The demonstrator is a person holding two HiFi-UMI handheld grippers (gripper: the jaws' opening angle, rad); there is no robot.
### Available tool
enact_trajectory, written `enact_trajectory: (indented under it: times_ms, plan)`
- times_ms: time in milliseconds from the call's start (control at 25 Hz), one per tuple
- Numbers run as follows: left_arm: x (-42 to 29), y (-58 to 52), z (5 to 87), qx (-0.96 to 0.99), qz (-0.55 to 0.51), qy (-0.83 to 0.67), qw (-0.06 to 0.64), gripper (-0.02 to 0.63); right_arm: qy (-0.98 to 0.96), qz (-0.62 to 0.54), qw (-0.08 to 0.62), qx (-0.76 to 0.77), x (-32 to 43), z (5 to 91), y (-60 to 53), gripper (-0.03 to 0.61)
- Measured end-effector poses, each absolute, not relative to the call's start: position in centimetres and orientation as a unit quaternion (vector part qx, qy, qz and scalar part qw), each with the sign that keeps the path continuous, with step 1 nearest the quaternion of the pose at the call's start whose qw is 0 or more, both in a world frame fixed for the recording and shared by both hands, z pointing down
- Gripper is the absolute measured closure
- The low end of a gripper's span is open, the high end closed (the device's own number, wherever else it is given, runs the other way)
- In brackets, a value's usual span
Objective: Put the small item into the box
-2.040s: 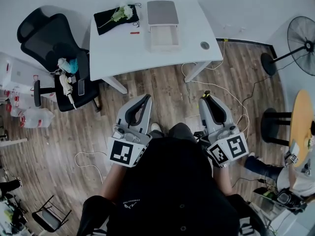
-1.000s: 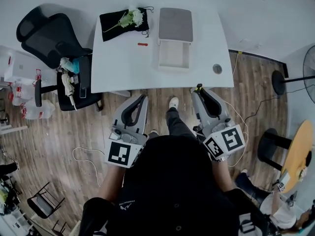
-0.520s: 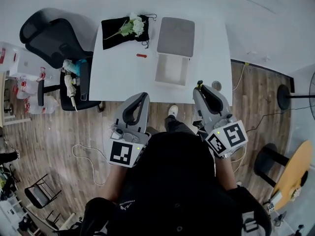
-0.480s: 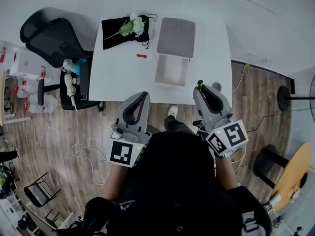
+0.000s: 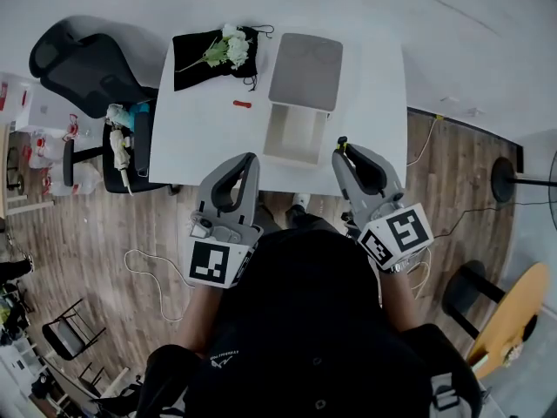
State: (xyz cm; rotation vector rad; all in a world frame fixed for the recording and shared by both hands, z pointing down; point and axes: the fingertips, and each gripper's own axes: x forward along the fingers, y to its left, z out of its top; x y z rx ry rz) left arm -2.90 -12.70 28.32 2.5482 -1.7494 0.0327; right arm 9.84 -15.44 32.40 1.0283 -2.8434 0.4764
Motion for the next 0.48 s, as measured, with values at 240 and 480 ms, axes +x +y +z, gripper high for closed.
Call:
enact_trajectory:
  times_ms: [240,480]
  plan:
    - [-1.8,-15.5,28.9,0.838,0.009,-0.542,0.053,0.609,-0.919,0.182,0.068,0.342,9.7,35.0,-17.5,0.512]
    - [-2.7,-17.7,32.2,0.855,0.018,-0.508,0.102,0.609,-0.904,0.201,0.093,0.366,7.7,36.9,-19.3,0.512]
